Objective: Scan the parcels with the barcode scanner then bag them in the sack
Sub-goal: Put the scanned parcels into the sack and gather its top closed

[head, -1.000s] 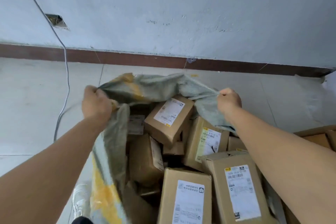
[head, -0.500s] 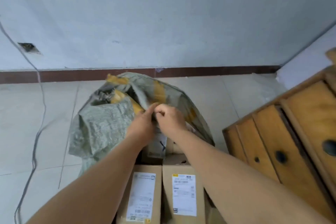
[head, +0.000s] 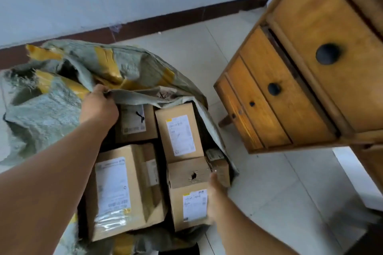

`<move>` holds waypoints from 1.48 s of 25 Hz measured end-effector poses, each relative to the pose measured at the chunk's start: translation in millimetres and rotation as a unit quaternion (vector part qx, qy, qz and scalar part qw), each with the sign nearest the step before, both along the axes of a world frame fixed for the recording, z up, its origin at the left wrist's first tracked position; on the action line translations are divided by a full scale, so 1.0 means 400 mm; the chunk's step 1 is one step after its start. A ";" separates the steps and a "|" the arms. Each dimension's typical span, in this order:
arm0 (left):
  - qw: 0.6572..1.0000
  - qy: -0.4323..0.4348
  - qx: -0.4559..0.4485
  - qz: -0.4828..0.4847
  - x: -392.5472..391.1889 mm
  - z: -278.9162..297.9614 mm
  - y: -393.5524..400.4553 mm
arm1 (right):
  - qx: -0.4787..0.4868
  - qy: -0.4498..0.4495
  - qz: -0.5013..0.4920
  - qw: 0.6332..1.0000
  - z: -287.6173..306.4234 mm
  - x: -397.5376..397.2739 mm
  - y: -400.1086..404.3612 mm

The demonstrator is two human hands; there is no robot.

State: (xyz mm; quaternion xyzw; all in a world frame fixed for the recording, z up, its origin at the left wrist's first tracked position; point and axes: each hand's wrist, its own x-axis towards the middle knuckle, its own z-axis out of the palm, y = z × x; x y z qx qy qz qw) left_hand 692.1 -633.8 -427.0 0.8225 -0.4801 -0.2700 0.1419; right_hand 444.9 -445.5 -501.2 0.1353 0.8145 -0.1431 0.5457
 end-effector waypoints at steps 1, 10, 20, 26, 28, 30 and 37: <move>1.000 0.003 -0.003 -0.010 -0.024 -0.016 0.014 | -0.014 -0.040 -0.040 0.998 -0.015 0.033 0.028; 0.937 -0.118 0.207 -0.255 -0.260 -0.108 0.216 | -0.124 -0.041 0.188 0.973 0.048 0.079 -0.161; 0.871 -0.323 0.166 -0.330 -0.280 -0.214 0.211 | 0.005 0.048 0.302 0.952 -0.166 -0.139 0.016; 0.873 -0.331 0.169 -0.317 -0.268 -0.238 0.196 | 0.036 -0.020 0.272 0.961 -0.273 -0.135 0.097; 0.875 -0.328 0.160 -0.317 -0.259 -0.235 0.198 | 0.009 0.062 0.286 0.956 -0.264 -0.136 0.098; 0.893 -0.294 0.156 -0.302 -0.255 -0.222 0.205 | -0.032 0.119 0.238 0.964 -0.198 -0.121 0.077; 0.983 -0.108 0.060 -0.136 -0.197 0.055 0.152 | -0.210 0.168 0.138 0.953 0.204 -0.038 -0.011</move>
